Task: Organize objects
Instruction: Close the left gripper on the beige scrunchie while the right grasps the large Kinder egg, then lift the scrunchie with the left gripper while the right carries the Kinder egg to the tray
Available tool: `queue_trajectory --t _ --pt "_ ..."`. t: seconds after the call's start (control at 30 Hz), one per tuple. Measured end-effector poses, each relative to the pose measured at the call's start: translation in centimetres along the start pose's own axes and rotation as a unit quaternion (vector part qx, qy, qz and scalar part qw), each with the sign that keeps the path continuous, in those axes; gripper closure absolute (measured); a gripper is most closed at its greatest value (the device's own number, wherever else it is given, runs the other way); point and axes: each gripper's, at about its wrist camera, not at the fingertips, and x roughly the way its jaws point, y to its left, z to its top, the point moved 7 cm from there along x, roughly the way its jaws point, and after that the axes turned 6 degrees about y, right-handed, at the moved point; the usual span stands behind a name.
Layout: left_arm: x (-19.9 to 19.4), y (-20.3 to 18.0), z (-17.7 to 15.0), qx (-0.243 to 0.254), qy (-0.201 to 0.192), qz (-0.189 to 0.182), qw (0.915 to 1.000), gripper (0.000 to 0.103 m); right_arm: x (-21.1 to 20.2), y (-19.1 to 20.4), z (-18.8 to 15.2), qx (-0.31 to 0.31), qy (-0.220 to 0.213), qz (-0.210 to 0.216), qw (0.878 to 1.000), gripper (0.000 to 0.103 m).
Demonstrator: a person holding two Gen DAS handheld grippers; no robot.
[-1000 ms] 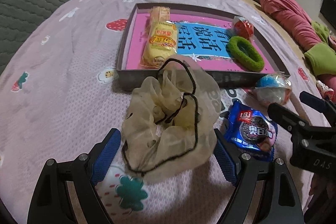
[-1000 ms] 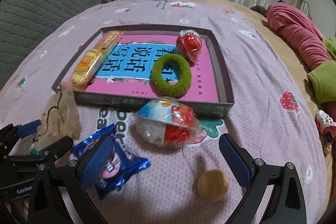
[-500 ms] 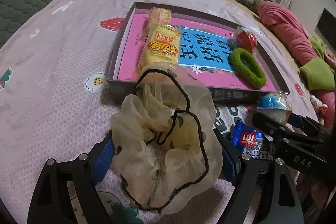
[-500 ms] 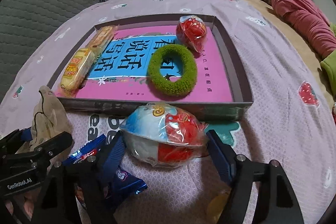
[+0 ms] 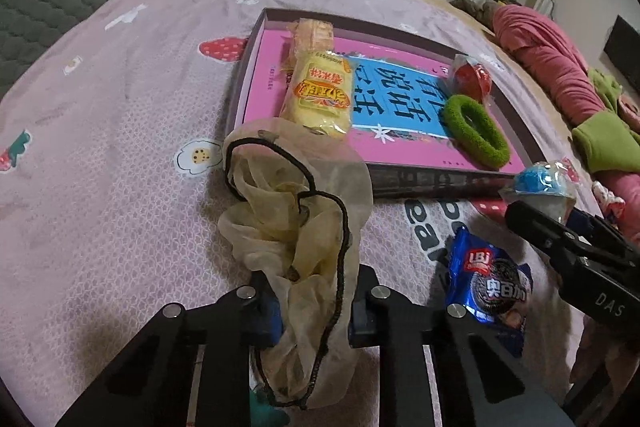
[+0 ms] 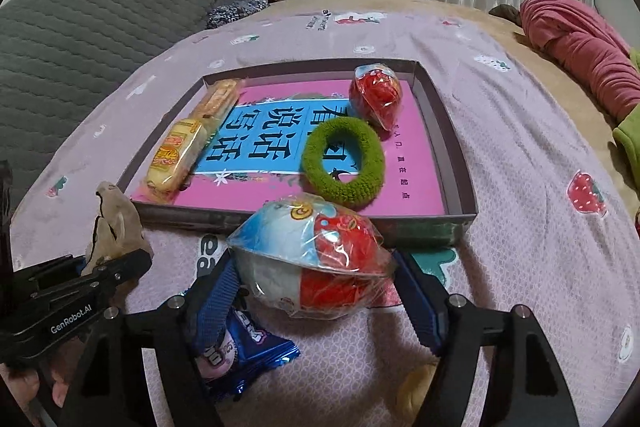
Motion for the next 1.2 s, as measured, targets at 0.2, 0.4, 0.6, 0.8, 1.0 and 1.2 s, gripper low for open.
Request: queue_trajectory --t 0.2,0.4,0.6,0.8,1.0,1.2 --pt "-0.5 -0.6 -0.6 0.011 -0.001 0.008 0.9999 0.084 -0.6 0.3 -0.6 -0.003 -0.004 0.007 1.0 0.027" --pt "-1.5 -0.9 -1.6 0.01 0.002 0.015 0.9998 0.084 -1.9 1.2 -1.6 -0.01 -0.003 0.013 1.0 0.027" --pt "-4.4 -1.1 -2.0 0.003 -0.01 0.011 0.9999 0.084 -4.7 2.0 -1.8 -0.01 -0.019 0.015 1.0 0.027" --pt "-8.0 -1.6 -2.3 0.003 -0.029 0.008 0.9995 0.084 -7.6 3.0 -2.4 -0.015 -0.029 0.019 0.999 0.027" --pt "-11.3 -2.3 -3.0 0.01 -0.043 0.007 0.999 0.084 -10.5 4.0 -3.0 -0.022 -0.042 0.018 0.999 0.027" --pt "-14.0 -3.4 -4.0 0.021 -0.052 0.006 0.9984 0.084 -13.7 4.4 -3.2 -0.026 -0.061 0.016 0.998 0.027"
